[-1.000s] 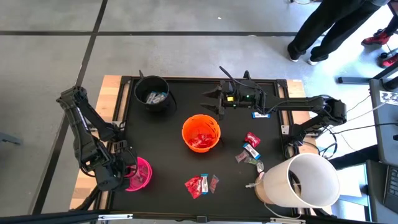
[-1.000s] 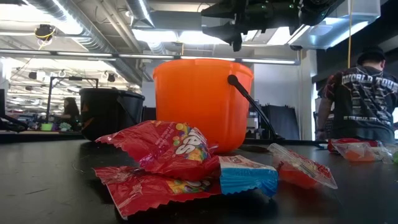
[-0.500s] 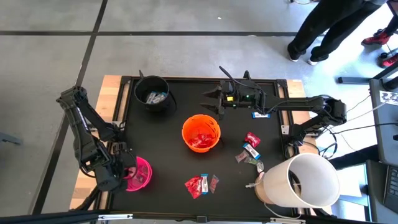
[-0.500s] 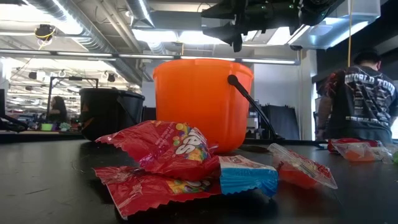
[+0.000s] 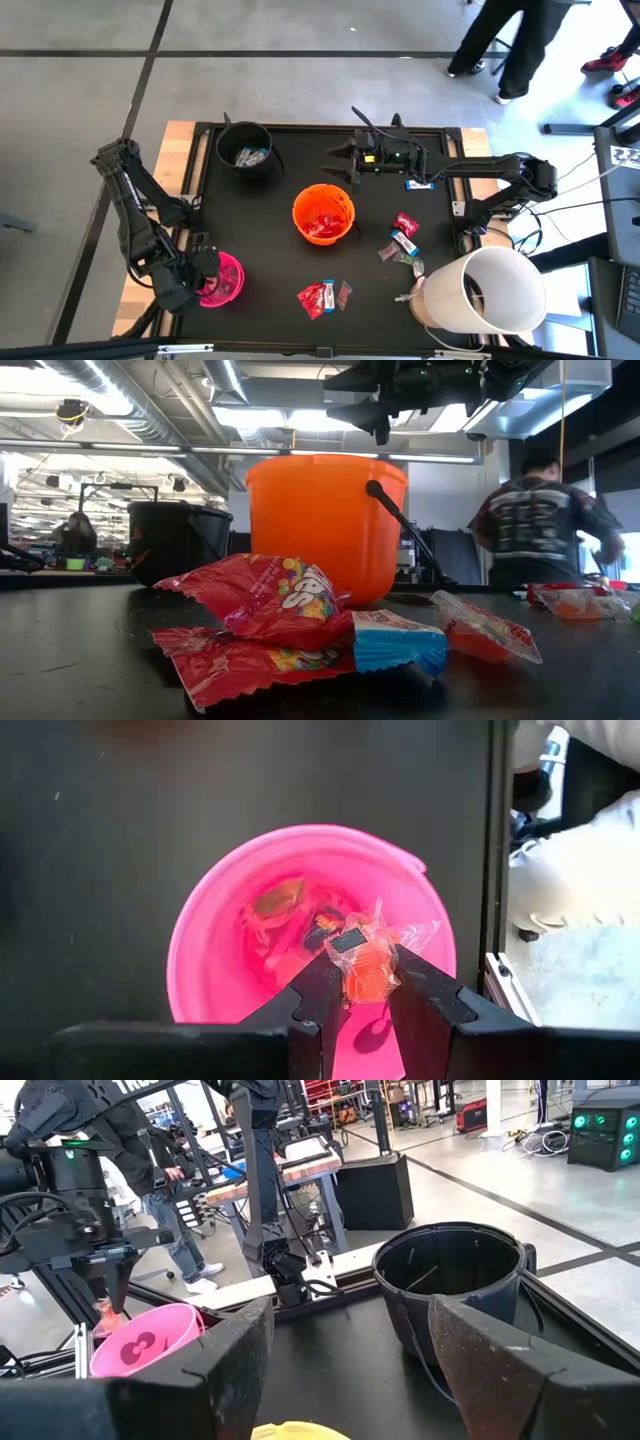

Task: Sort candy
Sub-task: Put the transparent candy into the pink bucket

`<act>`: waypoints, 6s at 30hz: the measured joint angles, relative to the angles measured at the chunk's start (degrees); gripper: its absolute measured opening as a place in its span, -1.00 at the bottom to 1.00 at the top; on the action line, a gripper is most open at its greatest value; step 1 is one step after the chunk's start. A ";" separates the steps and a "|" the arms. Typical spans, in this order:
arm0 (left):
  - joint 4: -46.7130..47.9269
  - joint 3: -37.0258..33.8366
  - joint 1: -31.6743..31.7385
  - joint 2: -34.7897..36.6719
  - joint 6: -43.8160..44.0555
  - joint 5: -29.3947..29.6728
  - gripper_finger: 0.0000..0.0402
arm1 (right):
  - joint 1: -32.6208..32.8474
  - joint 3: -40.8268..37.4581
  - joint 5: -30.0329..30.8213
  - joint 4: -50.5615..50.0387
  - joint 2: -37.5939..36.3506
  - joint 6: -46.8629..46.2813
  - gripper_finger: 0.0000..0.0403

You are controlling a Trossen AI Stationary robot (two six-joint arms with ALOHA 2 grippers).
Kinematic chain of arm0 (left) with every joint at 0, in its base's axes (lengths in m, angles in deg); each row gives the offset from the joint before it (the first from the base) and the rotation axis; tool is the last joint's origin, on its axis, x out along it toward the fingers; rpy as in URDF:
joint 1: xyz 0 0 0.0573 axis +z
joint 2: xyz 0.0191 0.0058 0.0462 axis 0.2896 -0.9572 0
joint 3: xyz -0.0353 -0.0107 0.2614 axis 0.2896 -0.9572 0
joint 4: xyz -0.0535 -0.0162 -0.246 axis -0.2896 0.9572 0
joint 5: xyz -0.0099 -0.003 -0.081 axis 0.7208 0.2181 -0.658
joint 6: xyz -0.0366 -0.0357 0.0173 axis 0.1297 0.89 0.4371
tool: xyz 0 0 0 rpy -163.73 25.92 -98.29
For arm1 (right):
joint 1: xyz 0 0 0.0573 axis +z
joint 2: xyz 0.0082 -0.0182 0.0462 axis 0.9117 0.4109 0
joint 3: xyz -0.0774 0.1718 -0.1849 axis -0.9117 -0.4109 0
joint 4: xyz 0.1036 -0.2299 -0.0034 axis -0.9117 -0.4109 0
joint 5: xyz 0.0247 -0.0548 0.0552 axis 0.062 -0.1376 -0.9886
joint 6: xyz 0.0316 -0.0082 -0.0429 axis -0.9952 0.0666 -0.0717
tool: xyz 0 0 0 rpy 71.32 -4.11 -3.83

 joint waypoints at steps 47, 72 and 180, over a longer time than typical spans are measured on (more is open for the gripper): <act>-1.35 0.00 0.01 0.00 -7.28 0.22 0.11 | -1.92 0.01 34.20 -65.24 -3.13 -10.58 0.31; -1.41 0.00 -0.01 0.00 -7.25 0.02 0.11 | -22.72 -16.46 35.41 -69.75 -3.10 -19.80 0.31; -113.43 -22.80 75.70 -16.70 -71.00 -15.36 -0.03 | -9.38 -7.13 0.67 -2.89 -12.83 -3.55 -1.00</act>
